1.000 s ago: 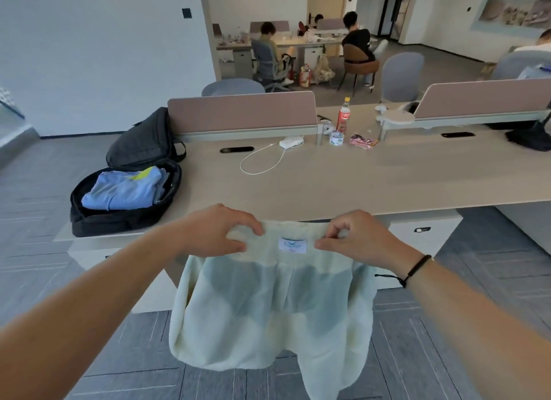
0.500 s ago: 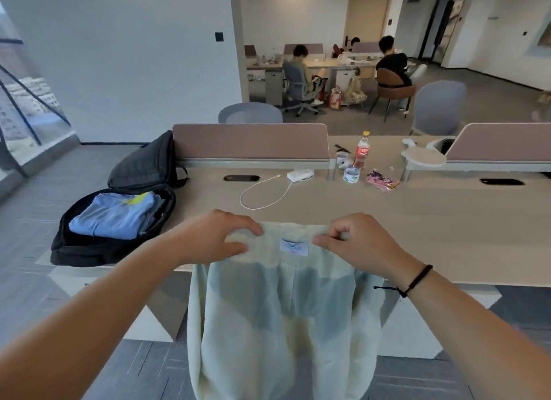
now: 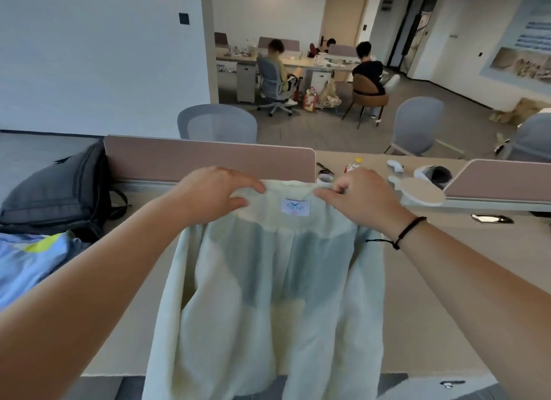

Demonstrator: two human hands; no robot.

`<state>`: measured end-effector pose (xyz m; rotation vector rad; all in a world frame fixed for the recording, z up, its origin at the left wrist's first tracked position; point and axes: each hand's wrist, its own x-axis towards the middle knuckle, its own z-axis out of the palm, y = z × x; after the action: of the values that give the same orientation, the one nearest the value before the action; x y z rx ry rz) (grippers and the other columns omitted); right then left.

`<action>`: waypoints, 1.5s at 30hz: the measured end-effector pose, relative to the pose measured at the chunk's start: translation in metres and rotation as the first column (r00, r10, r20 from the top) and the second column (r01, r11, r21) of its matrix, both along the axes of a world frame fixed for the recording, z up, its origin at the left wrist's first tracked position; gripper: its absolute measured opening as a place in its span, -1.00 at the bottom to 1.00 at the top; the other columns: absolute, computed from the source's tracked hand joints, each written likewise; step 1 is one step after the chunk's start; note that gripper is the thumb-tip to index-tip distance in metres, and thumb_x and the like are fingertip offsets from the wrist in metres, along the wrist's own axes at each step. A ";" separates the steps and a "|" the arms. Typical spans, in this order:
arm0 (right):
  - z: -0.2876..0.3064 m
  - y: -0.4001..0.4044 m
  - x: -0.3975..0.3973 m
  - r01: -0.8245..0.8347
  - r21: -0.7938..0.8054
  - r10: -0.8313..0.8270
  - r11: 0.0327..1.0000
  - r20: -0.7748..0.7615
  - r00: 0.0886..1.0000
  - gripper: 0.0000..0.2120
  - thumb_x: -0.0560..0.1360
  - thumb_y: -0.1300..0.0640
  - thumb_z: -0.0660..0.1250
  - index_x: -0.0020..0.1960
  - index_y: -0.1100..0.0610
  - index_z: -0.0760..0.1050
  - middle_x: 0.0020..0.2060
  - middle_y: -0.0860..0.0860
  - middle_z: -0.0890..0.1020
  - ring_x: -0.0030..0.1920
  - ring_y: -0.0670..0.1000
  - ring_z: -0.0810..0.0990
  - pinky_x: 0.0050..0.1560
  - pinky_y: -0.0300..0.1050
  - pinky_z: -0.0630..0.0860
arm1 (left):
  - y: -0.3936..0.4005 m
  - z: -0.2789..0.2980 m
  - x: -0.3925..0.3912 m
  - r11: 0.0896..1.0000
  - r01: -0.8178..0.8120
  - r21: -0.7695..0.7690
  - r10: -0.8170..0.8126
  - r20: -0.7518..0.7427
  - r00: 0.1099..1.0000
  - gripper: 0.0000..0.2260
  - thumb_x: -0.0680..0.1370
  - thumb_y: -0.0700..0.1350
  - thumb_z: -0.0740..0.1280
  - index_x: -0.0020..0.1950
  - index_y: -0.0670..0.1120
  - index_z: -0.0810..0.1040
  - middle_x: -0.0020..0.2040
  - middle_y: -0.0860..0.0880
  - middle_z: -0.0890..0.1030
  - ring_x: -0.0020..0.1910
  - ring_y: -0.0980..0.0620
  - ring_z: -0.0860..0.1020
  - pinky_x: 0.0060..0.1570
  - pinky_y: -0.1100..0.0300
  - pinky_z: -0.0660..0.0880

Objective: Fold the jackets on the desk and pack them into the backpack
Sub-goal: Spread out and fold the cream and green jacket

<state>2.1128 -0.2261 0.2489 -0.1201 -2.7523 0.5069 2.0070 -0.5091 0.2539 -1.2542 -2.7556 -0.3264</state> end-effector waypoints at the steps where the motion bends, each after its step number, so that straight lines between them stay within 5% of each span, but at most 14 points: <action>1: 0.004 0.008 -0.021 0.022 0.016 -0.022 1.000 -0.004 1.000 -0.43 0.49 -0.22 0.38 -0.51 0.11 0.34 -0.59 -0.04 0.40 -0.47 -0.04 0.39 -0.33 -0.10 0.30 | 0.009 0.004 -0.021 1.000 -0.004 -0.012 0.004 -0.017 1.000 -0.70 0.59 0.08 0.34 0.27 0.42 0.47 0.32 0.19 0.57 0.20 0.03 0.54 0.21 0.09 0.46; 8: 0.008 0.038 -0.141 0.153 0.119 -0.139 0.981 -0.118 0.983 -0.32 0.49 -0.36 0.28 -0.50 0.13 0.19 -0.59 -0.02 0.28 -0.51 0.00 0.30 -0.44 -0.10 0.20 | 0.059 0.007 -0.128 0.990 -0.123 0.064 0.131 -0.141 0.981 -0.71 0.61 0.07 0.29 0.29 0.38 0.50 0.28 0.20 0.59 0.18 0.05 0.55 0.03 0.15 0.42; 10: -0.046 0.042 -0.164 0.139 0.021 -0.137 0.990 -0.076 0.988 -0.33 0.46 -0.37 0.29 -0.47 0.11 0.14 -0.58 -0.02 0.27 -0.46 0.04 0.38 -0.43 -0.08 0.27 | 0.069 -0.040 -0.152 0.988 -0.155 -0.002 0.154 -0.038 0.987 -0.67 0.58 0.06 0.30 0.30 0.39 0.48 0.27 0.19 0.60 0.20 0.03 0.56 0.09 0.14 0.44; 13: -0.171 0.047 -0.179 0.121 -0.082 -0.100 0.989 0.222 0.970 -0.44 0.46 -0.30 0.34 -0.44 0.07 0.25 -0.49 -0.04 0.37 -0.35 0.04 0.47 -0.39 -0.07 0.27 | 0.080 -0.154 -0.167 0.972 -0.142 -0.189 0.190 0.263 0.946 -0.55 0.55 0.00 0.35 0.37 0.41 0.41 0.33 0.04 0.53 0.28 -0.07 0.50 0.19 0.10 0.43; 16: -0.292 0.044 -0.165 0.156 -0.133 -0.061 0.979 0.535 0.843 -0.71 0.44 -0.25 0.38 -0.08 -0.03 0.55 0.00 -0.04 0.60 0.15 0.10 0.57 0.03 -0.05 0.46 | 0.083 -0.260 -0.158 0.918 -0.111 -0.380 0.263 0.376 0.889 -0.49 0.58 0.03 0.31 0.48 0.36 0.28 0.41 0.00 0.43 0.41 -0.10 0.34 0.41 0.01 0.27; 18: -0.349 0.037 -0.148 0.150 -0.156 -0.006 0.976 0.675 0.738 -0.54 0.42 -0.31 0.34 0.22 -0.12 0.49 0.48 -0.02 0.31 0.51 0.07 0.23 0.41 0.11 0.28 | 0.081 -0.314 -0.144 0.876 -0.035 -0.481 0.243 0.377 0.894 -0.45 0.58 0.13 0.26 0.54 0.28 0.17 0.53 0.08 0.30 0.48 -0.08 0.20 0.51 -0.05 0.11; 19: -0.367 0.031 -0.140 0.168 -0.169 -0.005 0.971 0.691 0.723 -0.48 0.41 -0.35 0.31 0.30 -0.17 0.41 0.57 -0.05 0.08 0.59 0.05 0.01 0.49 0.22 0.14 | 0.079 -0.333 -0.138 0.867 -0.030 -0.498 0.243 0.369 0.897 -0.42 0.57 0.20 0.24 0.56 0.26 0.12 0.58 0.10 0.20 0.53 -0.08 0.12 0.54 -0.09 0.00; 23: -0.398 0.011 -0.118 0.264 -0.145 -0.111 0.954 0.648 0.754 -0.43 0.45 -0.41 0.24 0.41 -0.32 0.24 0.56 -0.10 -0.33 0.59 0.05 -0.33 0.52 0.38 -0.10 | 0.074 -0.379 -0.125 0.869 -0.073 -0.490 0.263 0.333 0.905 -0.32 0.51 0.39 0.13 0.59 0.22 0.08 0.65 0.03 0.02 0.61 -0.09 -0.12 0.50 -0.18 -0.36; 26: -0.403 0.007 -0.111 0.315 -0.101 -0.165 0.944 0.682 0.712 -0.31 0.40 -0.51 0.20 0.46 -0.36 0.15 0.54 -0.09 -0.44 0.58 0.13 -0.38 0.47 0.48 -0.17 | 0.077 -0.391 -0.126 0.870 -0.066 -0.488 0.254 0.329 0.910 -0.21 0.41 0.48 0.15 0.58 0.24 0.07 0.65 -0.02 -0.01 0.61 -0.12 -0.15 0.52 -0.22 -0.28; 29: -0.409 0.020 -0.109 0.259 0.038 -0.206 0.965 0.721 0.661 -0.18 0.33 -0.65 0.05 0.51 -0.38 0.04 0.54 -0.05 -0.45 0.57 0.17 -0.39 0.38 0.57 -0.20 | 0.080 -0.396 -0.142 0.881 -0.062 -0.470 0.236 0.322 0.917 -0.15 0.30 0.57 0.19 0.52 0.28 0.13 0.64 -0.05 -0.02 0.60 -0.18 -0.10 0.52 -0.25 -0.17; 34: -0.416 0.073 -0.117 -0.013 0.174 -0.109 0.985 0.673 0.731 -0.14 0.32 -0.68 -0.10 0.54 -0.34 0.10 0.60 0.02 -0.32 0.60 0.23 -0.22 0.39 0.59 -0.14 | 0.086 -0.403 -0.174 0.875 -0.024 -0.484 0.218 0.349 0.911 -0.09 0.17 0.62 0.26 0.45 0.31 0.17 0.62 -0.11 -0.12 0.60 -0.26 -0.15 0.46 -0.40 -0.02; 39: -0.418 0.130 -0.155 -0.235 0.165 0.059 0.958 0.687 0.724 -0.15 0.37 -0.66 -0.08 0.57 -0.35 -0.05 0.56 -0.02 -0.43 0.58 0.19 -0.35 0.42 0.55 -0.25 | 0.085 -0.422 -0.203 0.883 0.055 -0.466 0.068 0.243 0.968 -0.05 0.19 0.72 0.04 0.49 0.29 0.28 0.65 -0.10 -0.08 0.60 -0.30 -0.10 0.41 -0.50 -0.03; 45: -0.423 0.173 -0.188 -0.409 0.237 0.160 0.881 0.664 0.730 -0.21 0.39 -0.64 -0.11 0.51 -0.43 -0.28 0.56 0.00 -0.43 0.59 0.19 -0.32 0.45 0.51 -0.24 | 0.102 -0.421 -0.247 0.832 0.105 -0.545 0.002 0.192 0.981 0.00 0.18 0.72 -0.05 0.55 0.37 -0.15 0.61 -0.07 -0.35 0.58 -0.33 -0.21 0.39 -0.49 -0.02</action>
<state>1.9251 -0.0527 -0.1742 0.3048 -3.5055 -0.0215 1.7596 -0.4070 -0.1674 -1.4741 -3.1038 0.4191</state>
